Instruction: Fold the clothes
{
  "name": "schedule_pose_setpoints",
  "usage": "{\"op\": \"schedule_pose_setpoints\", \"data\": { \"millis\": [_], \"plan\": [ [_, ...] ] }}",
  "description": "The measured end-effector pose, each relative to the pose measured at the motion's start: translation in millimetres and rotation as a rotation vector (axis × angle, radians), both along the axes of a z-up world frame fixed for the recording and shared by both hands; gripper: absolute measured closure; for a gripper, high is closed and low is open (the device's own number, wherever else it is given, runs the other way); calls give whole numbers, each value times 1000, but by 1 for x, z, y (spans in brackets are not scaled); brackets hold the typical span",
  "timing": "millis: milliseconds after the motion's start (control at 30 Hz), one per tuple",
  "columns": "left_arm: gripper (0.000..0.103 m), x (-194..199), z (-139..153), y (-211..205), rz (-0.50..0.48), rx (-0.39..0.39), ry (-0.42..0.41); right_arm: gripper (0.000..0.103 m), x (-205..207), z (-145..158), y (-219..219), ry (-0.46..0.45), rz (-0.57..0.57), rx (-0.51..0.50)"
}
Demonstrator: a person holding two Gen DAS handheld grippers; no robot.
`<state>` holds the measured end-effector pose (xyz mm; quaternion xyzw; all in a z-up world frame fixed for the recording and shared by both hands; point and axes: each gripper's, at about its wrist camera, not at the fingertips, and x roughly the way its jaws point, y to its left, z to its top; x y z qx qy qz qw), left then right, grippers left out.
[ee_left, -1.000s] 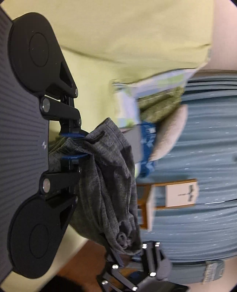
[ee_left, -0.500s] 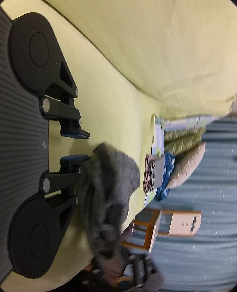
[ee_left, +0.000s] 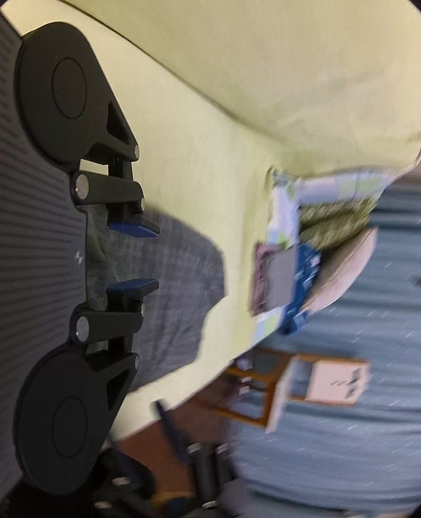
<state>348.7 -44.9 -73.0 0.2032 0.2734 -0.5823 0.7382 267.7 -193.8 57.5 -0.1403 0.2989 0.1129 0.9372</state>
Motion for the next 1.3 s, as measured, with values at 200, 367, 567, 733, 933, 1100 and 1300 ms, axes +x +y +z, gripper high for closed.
{"op": "schedule_pose_setpoints", "data": {
  "millis": [200, 367, 567, 733, 933, 1100, 1300],
  "plan": [
    [67, 4, -31, 13, -5, 73, 27, 72, 13, -26, 8, 97, -30, 42],
    [65, 2, -45, 33, 55, 71, 63, 77, 22, -51, 19, 127, 20, -11],
    [66, 8, -15, 33, 84, 76, 60, 70, 20, -26, -41, 67, -135, 209],
    [63, 20, 30, -20, -9, 83, 9, 63, 6, -32, -128, 40, -478, 483],
    [63, 29, 39, -136, -217, 166, -43, 63, 14, -62, -168, 16, -576, 587],
    [63, 41, -5, -218, -338, 372, 1, 62, 10, -73, -180, 14, -552, 618],
    [59, 56, -31, -250, -224, 375, 39, 60, -5, -75, -181, 7, -540, 655]
  ]
}}
